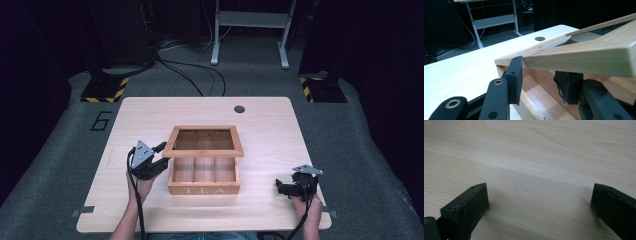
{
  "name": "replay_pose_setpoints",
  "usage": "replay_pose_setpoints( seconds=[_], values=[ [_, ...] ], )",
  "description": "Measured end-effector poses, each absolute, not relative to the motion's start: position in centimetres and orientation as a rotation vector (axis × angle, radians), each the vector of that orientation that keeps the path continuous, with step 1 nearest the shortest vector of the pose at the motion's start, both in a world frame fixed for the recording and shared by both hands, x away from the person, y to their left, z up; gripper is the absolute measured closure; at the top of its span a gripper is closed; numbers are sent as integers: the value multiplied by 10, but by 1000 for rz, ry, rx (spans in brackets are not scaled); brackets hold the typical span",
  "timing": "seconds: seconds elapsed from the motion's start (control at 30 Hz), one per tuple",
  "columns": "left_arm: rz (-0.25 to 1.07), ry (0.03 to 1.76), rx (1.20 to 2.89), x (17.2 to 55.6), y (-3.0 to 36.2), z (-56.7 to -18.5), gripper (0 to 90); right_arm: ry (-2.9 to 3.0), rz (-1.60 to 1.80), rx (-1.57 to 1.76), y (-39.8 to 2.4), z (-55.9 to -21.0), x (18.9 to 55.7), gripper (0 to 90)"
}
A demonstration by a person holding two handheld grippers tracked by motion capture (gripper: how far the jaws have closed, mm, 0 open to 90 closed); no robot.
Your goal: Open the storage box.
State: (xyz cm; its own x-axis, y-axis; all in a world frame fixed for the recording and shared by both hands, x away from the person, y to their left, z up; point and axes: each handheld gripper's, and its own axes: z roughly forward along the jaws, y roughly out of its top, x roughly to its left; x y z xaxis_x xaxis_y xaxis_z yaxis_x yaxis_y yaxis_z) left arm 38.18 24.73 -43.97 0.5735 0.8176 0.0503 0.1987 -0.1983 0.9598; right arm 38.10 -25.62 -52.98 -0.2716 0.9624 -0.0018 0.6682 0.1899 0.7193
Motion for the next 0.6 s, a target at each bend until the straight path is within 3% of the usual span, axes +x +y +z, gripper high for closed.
replay_pose_setpoints(
  seconds=[0.6],
  values=[
    [612,881,1748,360,250,-471,533,2013,853,1522,-256,-530,381,10]
  ],
)
